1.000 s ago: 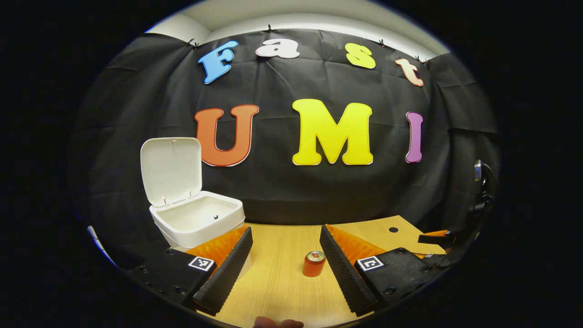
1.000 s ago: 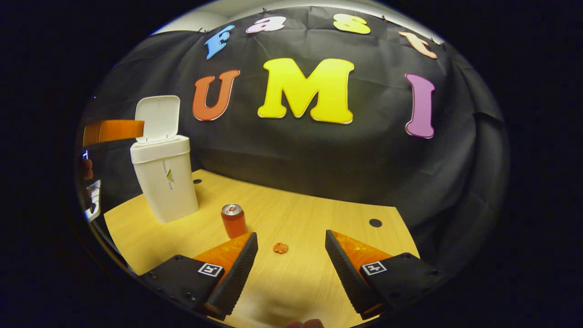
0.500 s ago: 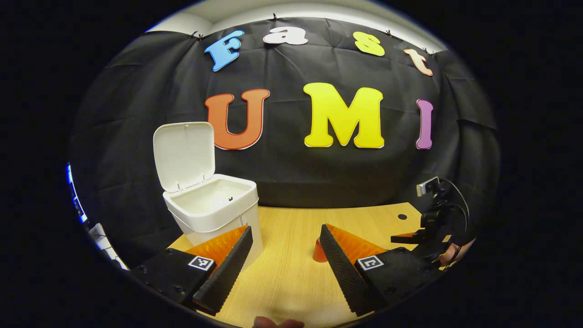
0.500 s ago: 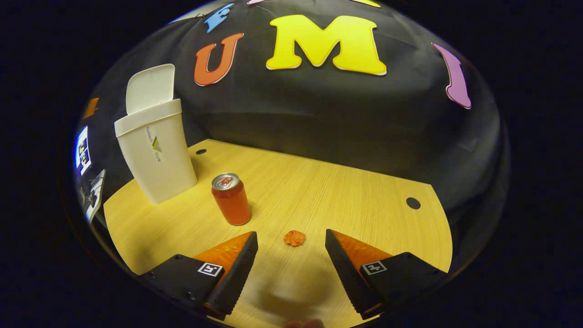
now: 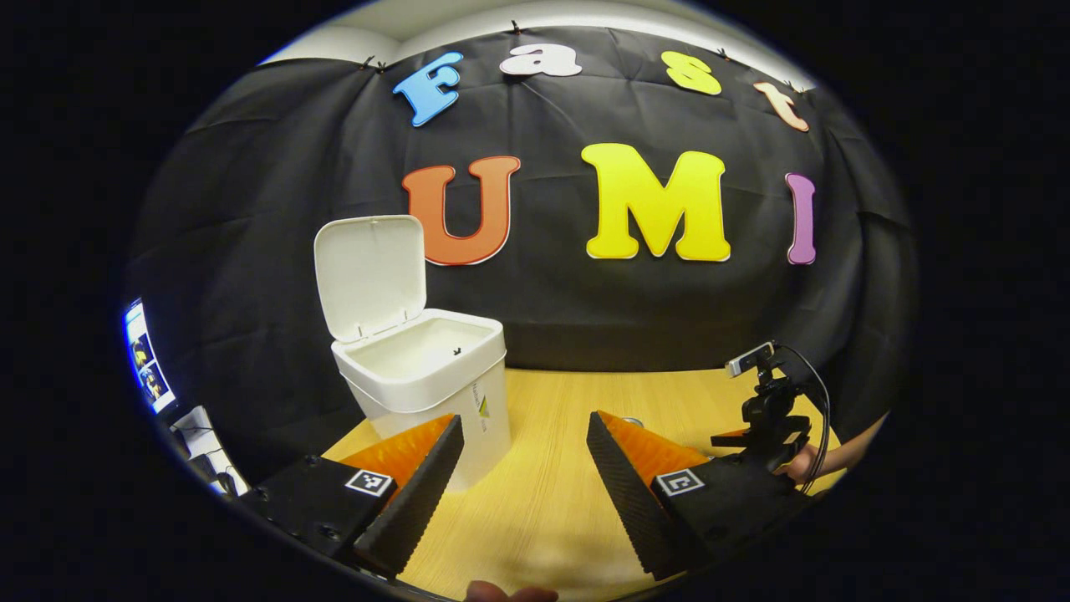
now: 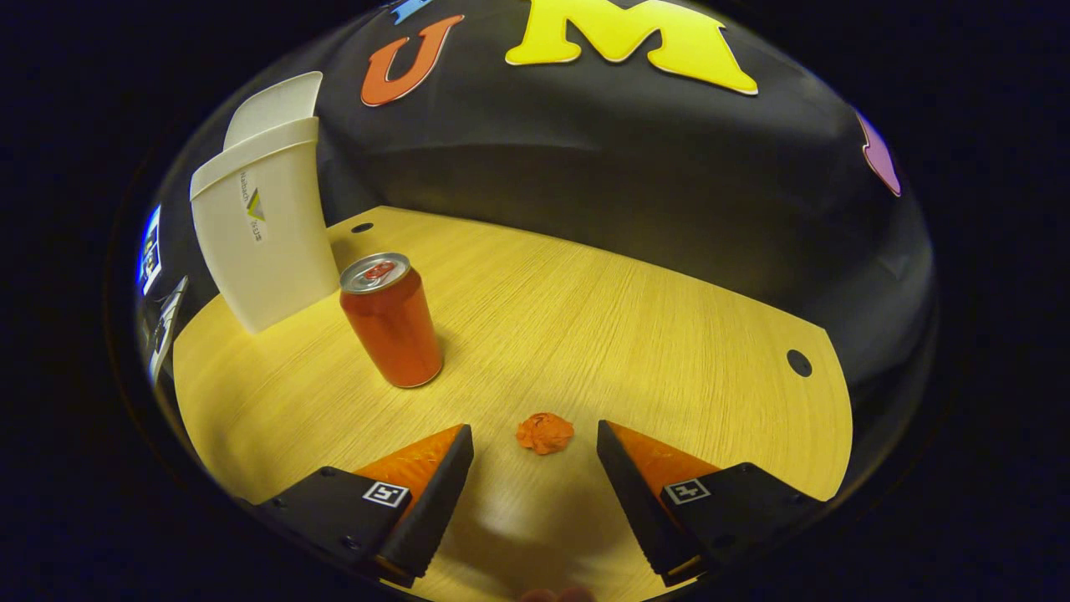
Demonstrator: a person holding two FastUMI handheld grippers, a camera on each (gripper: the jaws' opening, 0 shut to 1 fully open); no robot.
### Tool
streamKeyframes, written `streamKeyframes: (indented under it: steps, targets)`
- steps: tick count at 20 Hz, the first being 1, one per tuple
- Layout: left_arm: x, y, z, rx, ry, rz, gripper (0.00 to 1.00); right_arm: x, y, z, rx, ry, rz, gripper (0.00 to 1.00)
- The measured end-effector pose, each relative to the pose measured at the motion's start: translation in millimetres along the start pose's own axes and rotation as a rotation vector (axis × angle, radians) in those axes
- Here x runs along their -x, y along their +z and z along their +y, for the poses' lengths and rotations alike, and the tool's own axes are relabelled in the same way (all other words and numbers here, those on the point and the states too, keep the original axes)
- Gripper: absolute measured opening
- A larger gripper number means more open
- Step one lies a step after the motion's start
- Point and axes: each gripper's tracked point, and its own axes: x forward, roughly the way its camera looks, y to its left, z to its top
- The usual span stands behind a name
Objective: Press the lid of the desktop garbage bin to open it, pick up the crumpled paper on the desktop and throw it into the bin, then pick up the pop can on the desktop and drop it into the bin, and finally close the garbage bin lid.
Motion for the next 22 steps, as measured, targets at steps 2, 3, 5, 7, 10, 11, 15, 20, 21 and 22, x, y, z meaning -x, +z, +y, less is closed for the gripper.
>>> streamKeyframes:
  steps: [2, 3, 5, 7, 10, 11, 15, 20, 21, 22]
  targets:
    - [4, -5, 6, 0.001, 0.019, 0.009, 0.98, -10, -4, -1, -0.009, -0.005, 0.017, 0.94]
    - [7, -5, 9, 0.001, 0.027, 0.007, 0.98, -15, -6, -2, -0.012, -0.008, 0.026, 0.94]
    - [11, -6, 16, -0.004, 0.049, 0.008, 0.98, -21, -10, -4, -0.022, -0.011, 0.036, 0.94]
    - [14, -10, 21, -0.004, 0.066, 0.013, 0.98, -26, -13, -2, -0.057, -0.006, 0.050, 0.94]
    - [17, -14, 25, 0.003, 0.079, 0.024, 0.98, -30, -10, -1, -0.107, 0.000, 0.042, 0.87]
    - [15, -14, 25, 0.006, 0.082, 0.025, 0.98, -31, -10, -2, -0.113, -0.007, 0.043, 0.80]
    - [20, -18, 23, 0.013, 0.085, 0.025, 0.98, -34, -8, -8, -0.123, -0.009, 0.033, 0.53]
    - [25, -28, 21, 0.031, 0.085, 0.042, 0.98, -34, -9, 1, -0.040, 0.008, 0.037, 0.24]
    - [27, -27, 20, 0.029, 0.084, 0.039, 0.98, -33, -8, 1, -0.030, 0.007, 0.038, 0.24]
    - [28, -26, 20, 0.025, 0.083, 0.035, 0.98, -31, -8, 2, -0.028, 0.009, 0.043, 0.24]
